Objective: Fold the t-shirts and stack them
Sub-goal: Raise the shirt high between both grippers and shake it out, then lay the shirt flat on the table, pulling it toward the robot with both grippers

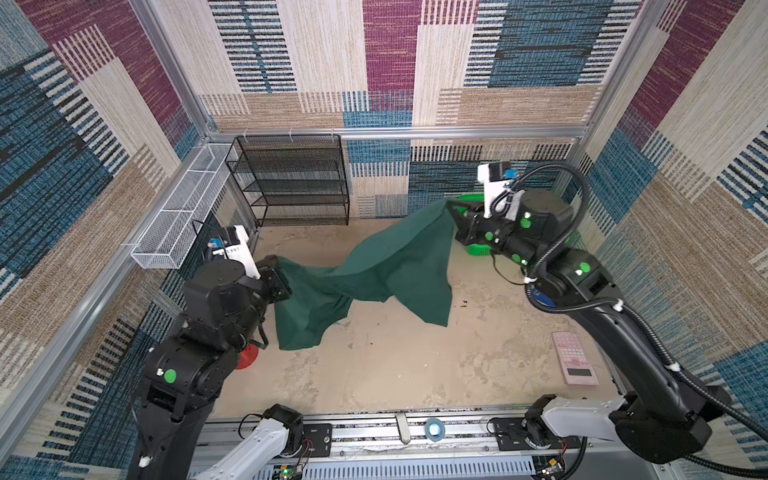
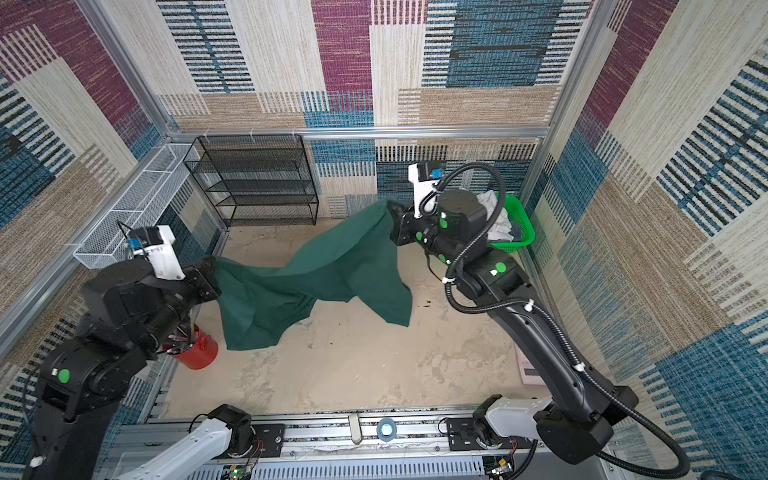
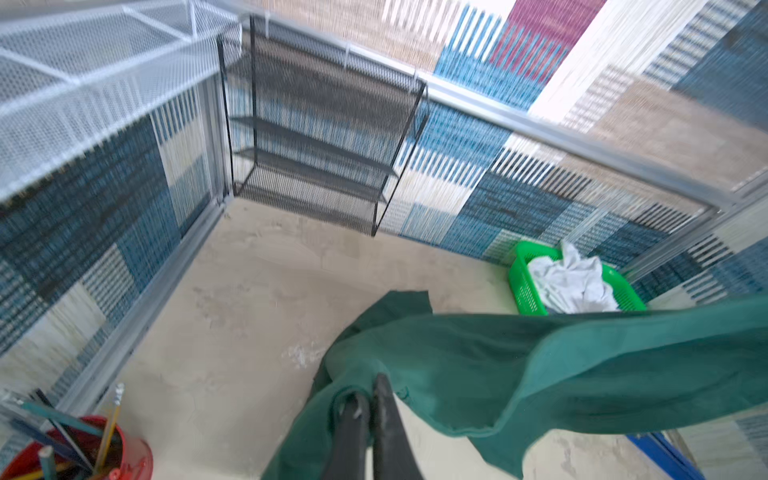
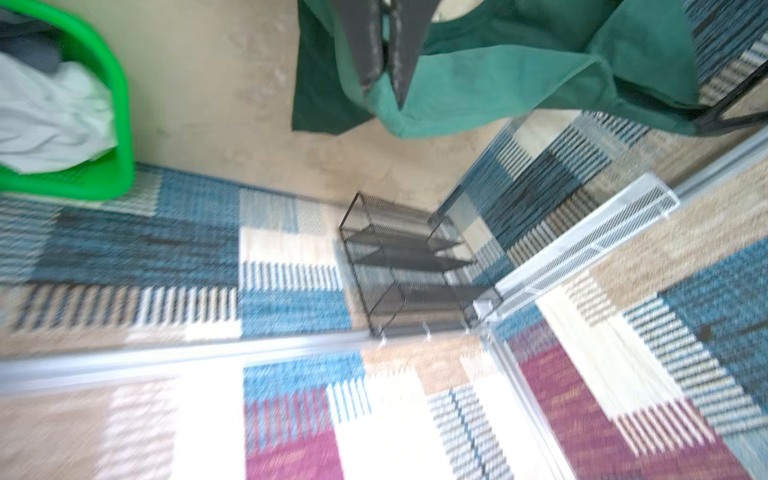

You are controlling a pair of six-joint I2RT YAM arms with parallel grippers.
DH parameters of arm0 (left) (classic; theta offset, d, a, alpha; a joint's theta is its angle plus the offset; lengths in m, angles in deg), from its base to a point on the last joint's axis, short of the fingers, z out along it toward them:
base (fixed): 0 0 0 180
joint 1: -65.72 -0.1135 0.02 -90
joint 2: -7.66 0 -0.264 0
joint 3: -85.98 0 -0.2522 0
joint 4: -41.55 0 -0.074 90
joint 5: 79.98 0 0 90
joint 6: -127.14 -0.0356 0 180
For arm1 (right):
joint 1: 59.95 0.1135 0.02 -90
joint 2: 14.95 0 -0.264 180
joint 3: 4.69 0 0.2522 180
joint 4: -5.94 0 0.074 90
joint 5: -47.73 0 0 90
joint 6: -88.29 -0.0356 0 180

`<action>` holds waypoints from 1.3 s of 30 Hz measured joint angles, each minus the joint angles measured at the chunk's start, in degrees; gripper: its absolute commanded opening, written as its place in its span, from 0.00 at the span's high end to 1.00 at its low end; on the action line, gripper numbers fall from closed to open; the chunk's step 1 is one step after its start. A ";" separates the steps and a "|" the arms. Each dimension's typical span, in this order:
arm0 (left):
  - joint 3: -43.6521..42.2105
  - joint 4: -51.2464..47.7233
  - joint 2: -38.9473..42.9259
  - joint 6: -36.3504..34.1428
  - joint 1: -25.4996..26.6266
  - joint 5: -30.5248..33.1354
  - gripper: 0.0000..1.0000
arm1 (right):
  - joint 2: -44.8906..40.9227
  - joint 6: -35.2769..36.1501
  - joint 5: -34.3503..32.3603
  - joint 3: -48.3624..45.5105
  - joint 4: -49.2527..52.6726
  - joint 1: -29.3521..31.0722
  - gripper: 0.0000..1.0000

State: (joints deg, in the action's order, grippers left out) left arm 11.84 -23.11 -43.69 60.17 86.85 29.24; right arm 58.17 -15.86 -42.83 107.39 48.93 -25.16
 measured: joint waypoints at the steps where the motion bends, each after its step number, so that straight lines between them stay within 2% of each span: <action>1: 3.50 -0.13 -0.98 -0.70 0.00 0.02 1.00 | -0.26 0.55 -0.02 2.58 1.66 0.02 1.00; 5: 16.28 -0.92 -4.50 -3.58 0.00 -0.83 1.00 | -1.92 0.92 0.09 10.58 6.27 -0.02 1.00; 14: 42.47 -1.92 -9.53 -8.13 0.00 -9.31 1.00 | -4.33 0.46 5.60 27.43 11.19 0.00 1.00; 16: 47.30 -1.68 -11.02 -8.68 0.00 -10.49 1.00 | -3.65 0.46 5.57 30.77 11.72 0.00 1.00; 19: 48.04 -1.03 -11.61 -9.57 0.00 -10.21 1.00 | -2.54 0.48 5.11 32.63 11.78 -0.02 1.00; 23: 40.15 1.31 -11.56 -10.93 0.00 -6.97 1.00 | -1.81 0.52 0.98 27.17 12.59 -0.02 1.00; 25: 33.57 2.27 -11.47 -11.41 0.00 -5.09 1.00 | -2.89 0.92 -2.75 20.06 12.11 -0.04 1.00; 30: 10.45 9.75 -8.96 -12.83 -0.13 1.18 1.00 | -7.67 0.92 -9.11 -3.28 7.78 -1.79 1.00; 35: -11.52 20.22 -8.87 -12.28 -1.14 4.68 1.00 | -8.87 -0.33 -9.42 -24.94 -2.54 -9.68 1.00; 39: -30.10 27.32 -8.26 -7.58 -1.25 6.03 1.00 | -6.62 -1.81 -7.02 -40.48 -11.23 -12.07 1.00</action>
State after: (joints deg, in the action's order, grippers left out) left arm -18.26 4.21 -51.95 52.58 85.60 35.27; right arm 51.55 -17.67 -49.84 66.91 37.70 -37.23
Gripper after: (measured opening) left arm 0.065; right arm 0.051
